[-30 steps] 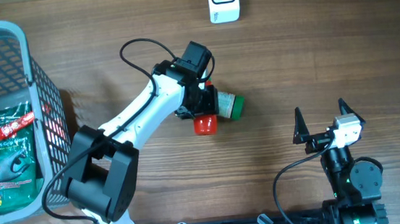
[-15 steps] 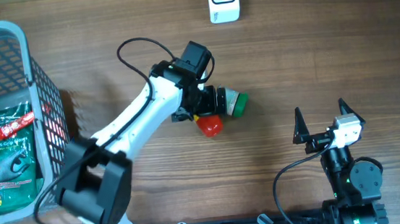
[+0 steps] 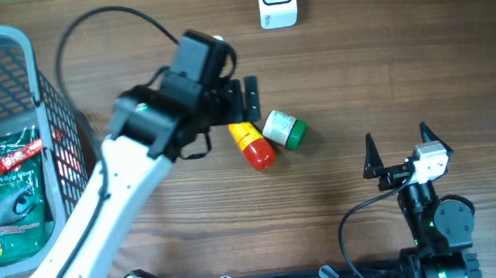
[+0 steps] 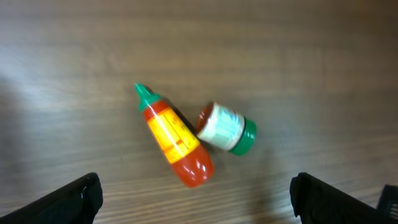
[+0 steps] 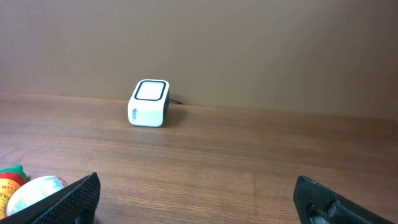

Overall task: Scan the item barcode
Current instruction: 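Return the left gripper to the basket and grasp the red snack box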

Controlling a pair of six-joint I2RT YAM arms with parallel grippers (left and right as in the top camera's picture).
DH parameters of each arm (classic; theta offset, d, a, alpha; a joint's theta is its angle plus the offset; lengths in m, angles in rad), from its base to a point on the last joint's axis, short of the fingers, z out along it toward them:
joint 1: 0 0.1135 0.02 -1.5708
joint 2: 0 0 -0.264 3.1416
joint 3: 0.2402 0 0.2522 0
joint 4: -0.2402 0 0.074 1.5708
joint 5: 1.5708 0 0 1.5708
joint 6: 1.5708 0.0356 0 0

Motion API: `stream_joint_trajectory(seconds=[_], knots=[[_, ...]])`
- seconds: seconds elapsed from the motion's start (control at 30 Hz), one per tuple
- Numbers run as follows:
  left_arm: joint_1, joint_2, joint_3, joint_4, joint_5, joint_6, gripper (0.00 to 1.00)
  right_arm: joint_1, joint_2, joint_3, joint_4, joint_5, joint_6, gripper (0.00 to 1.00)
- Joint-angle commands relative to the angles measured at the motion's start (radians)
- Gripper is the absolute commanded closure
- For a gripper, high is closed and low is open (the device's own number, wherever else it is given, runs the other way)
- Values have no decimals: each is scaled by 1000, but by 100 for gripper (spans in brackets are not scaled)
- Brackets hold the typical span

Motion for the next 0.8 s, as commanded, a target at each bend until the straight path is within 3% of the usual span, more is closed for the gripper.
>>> stream_joint_trajectory(seconds=[0.0, 0.53, 0.67, 0.77], knots=[[98, -67, 82, -28, -54, 34, 0, 5, -2, -1, 2, 2, -12, 0], [494, -259, 136, -68, -53, 34, 0, 5, -2, -1, 2, 2, -12, 0], [627, -275, 173, -70, -55, 28, 0, 5, -2, -1, 2, 2, -12, 0], [826, -264, 174, -108, -53, -82, 0, 5, -2, -1, 2, 2, -12, 0]])
